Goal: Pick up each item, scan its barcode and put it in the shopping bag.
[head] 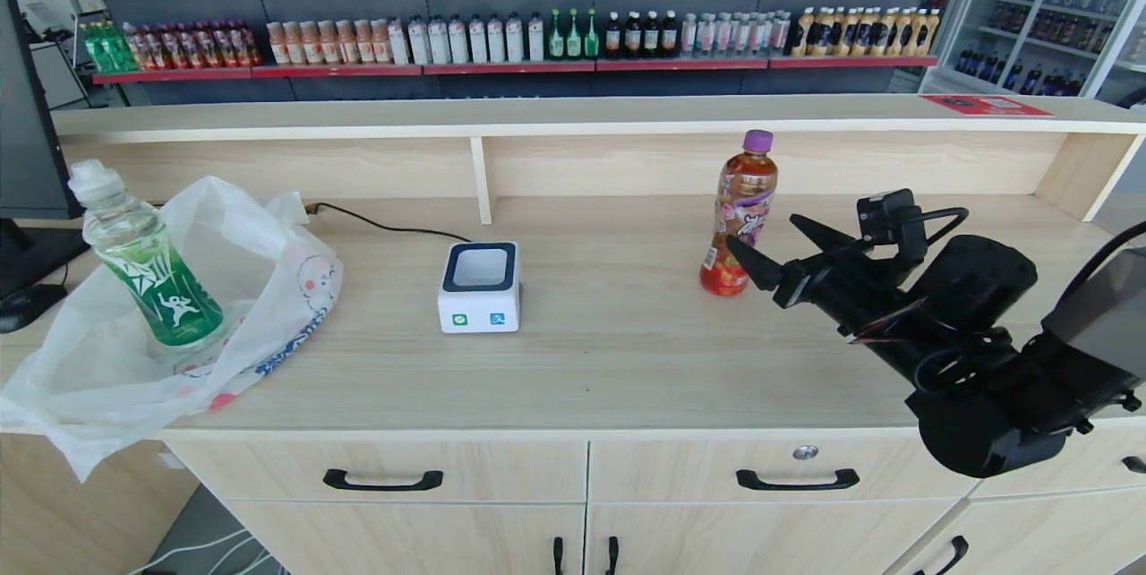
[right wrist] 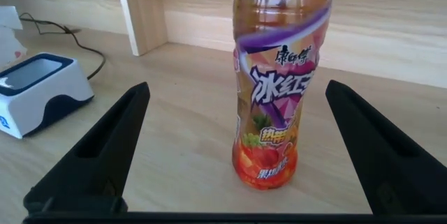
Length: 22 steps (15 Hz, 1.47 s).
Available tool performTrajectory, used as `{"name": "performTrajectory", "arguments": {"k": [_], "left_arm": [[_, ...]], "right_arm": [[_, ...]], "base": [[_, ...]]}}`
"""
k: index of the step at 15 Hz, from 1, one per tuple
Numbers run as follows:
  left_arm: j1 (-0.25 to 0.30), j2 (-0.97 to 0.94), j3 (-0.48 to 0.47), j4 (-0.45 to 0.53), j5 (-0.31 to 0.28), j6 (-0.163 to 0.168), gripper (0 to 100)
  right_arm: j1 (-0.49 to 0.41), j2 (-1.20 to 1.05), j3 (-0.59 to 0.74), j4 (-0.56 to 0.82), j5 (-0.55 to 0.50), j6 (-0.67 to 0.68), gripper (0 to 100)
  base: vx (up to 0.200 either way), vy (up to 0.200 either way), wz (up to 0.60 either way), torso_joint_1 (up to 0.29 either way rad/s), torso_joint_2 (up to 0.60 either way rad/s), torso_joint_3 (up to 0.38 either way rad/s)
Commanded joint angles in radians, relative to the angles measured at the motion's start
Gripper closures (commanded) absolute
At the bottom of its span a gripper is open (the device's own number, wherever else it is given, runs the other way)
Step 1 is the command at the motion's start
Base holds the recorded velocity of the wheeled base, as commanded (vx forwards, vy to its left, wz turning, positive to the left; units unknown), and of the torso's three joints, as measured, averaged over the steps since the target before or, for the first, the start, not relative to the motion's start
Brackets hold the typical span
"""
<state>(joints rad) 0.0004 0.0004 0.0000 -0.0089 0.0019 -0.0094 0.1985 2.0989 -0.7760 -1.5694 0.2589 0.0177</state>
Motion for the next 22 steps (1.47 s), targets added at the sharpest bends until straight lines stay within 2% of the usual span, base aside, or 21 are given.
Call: {"name": "performTrajectory", "arguments": {"k": [1, 4, 7, 8, 10, 12, 22], "left_arm": [[0.000, 0.001, 0.000, 0.000, 0.000, 0.000, 0], [0.000, 0.001, 0.000, 0.000, 0.000, 0.002, 0], [0.000, 0.001, 0.000, -0.002, 0.000, 0.035, 0], [0.000, 0.001, 0.000, -0.002, 0.000, 0.037, 0], [0.000, 0.001, 0.000, -0.002, 0.000, 0.037, 0], [0.000, 0.001, 0.000, 0.000, 0.000, 0.037, 0], [0.001, 0.001, 0.000, 0.000, 0.000, 0.031, 0]], "right_arm": [[-0.014, 0.076, -0.065, -0.001, -0.003, 0.001, 0], [-0.022, 0.145, -0.146, -0.001, -0.044, 0.001, 0], [-0.021, 0.182, -0.186, -0.001, -0.044, 0.002, 0], [-0.014, 0.187, -0.195, -0.001, -0.044, 0.004, 0], [-0.001, 0.191, -0.206, -0.001, -0.043, 0.018, 0], [0.021, 0.197, -0.292, -0.001, -0.044, 0.050, 0], [0.019, 0.253, -0.387, 0.104, -0.015, 0.064, 0]], "base": [[0.000, 0.000, 0.00, 0.000, 0.00, 0.000], [0.000, 0.000, 0.00, 0.000, 0.00, 0.000], [0.000, 0.000, 0.00, 0.000, 0.00, 0.000], [0.000, 0.000, 0.00, 0.000, 0.00, 0.000], [0.000, 0.000, 0.00, 0.000, 0.00, 0.000], [0.000, 0.000, 0.00, 0.000, 0.00, 0.000], [0.000, 0.000, 0.00, 0.000, 0.00, 0.000]]}}
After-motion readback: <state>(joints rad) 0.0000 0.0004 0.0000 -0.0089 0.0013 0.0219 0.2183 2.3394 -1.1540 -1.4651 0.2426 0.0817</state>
